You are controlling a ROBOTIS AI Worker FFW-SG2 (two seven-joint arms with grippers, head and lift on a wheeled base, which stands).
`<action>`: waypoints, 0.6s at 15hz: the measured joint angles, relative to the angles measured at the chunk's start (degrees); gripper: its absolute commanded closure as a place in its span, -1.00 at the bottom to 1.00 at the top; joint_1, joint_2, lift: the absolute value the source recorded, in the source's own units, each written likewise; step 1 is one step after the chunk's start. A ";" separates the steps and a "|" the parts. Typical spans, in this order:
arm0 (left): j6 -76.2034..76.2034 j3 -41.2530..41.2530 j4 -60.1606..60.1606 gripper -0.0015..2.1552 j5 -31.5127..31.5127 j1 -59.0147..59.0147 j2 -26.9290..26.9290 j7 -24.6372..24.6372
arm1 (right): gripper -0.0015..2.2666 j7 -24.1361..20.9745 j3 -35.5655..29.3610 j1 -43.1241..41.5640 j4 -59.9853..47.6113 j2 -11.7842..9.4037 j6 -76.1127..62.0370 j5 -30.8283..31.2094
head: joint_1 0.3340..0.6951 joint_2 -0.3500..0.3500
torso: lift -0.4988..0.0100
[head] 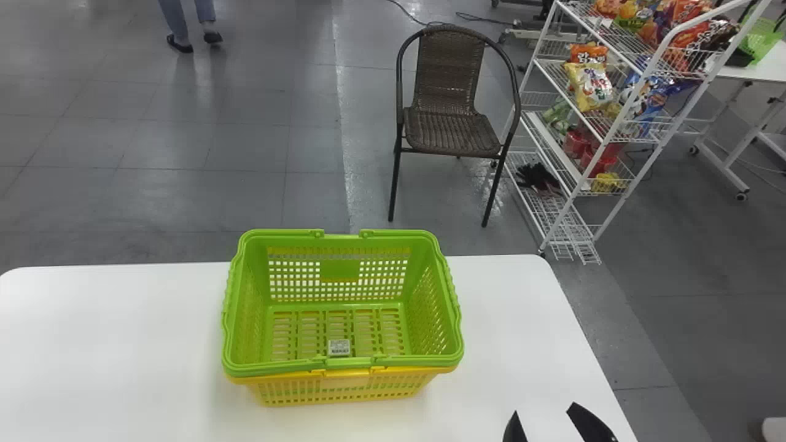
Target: Grasp handle with right gripper to insert into left gripper then lift and swing left to center
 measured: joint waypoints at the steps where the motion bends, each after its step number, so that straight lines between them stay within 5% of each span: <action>1: 0.02 0.00 0.02 -0.88 0.00 0.00 0.00 -0.11 | -0.86 0.00 0.00 0.03 -0.03 0.00 0.08 0.00 | 1.00 -0.52 | 0.96; 9: -0.02 0.00 0.11 -0.88 0.18 0.00 0.01 -0.20 | -0.86 0.00 0.00 0.03 -0.03 0.01 0.19 0.00 | 1.00 -0.51 | 0.96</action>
